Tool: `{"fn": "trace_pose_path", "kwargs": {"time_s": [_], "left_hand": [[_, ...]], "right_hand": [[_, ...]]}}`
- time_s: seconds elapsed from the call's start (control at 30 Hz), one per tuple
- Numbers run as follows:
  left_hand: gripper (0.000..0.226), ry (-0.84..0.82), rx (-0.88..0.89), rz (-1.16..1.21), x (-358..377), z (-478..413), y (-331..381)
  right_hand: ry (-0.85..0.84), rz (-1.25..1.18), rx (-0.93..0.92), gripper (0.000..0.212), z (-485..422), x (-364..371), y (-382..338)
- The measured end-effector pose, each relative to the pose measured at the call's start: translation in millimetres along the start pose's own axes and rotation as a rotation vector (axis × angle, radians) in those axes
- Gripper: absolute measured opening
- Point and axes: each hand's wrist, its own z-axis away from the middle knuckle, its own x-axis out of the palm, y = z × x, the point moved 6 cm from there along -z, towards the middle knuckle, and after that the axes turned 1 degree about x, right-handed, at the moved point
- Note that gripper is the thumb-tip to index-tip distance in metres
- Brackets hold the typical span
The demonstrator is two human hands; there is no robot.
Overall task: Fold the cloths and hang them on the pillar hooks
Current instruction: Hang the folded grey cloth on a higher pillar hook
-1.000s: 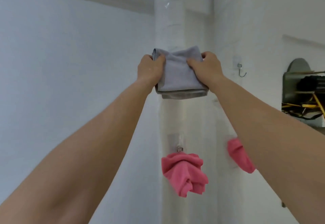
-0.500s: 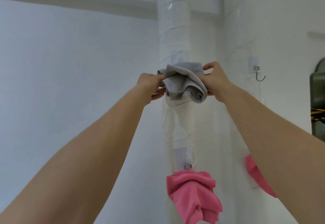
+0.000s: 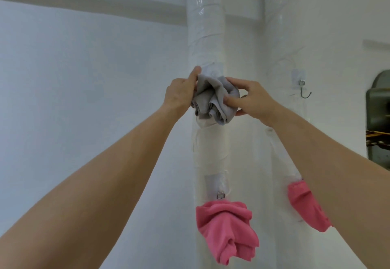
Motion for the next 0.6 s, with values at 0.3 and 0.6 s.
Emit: {"fn": "trace_pose_path", "kwargs": {"time_s": [0.3,0.6], "left_hand": [[0.032,-0.014,0.391,-0.163,9,8,-16],[0.036,0.095,0.586,-0.48,12,6,-7]], "right_hand": [[0.191,0.344,-0.108,0.052,-10,9,0],[0.191,0.701,-0.235,0.049,-15,11,-10]]}}
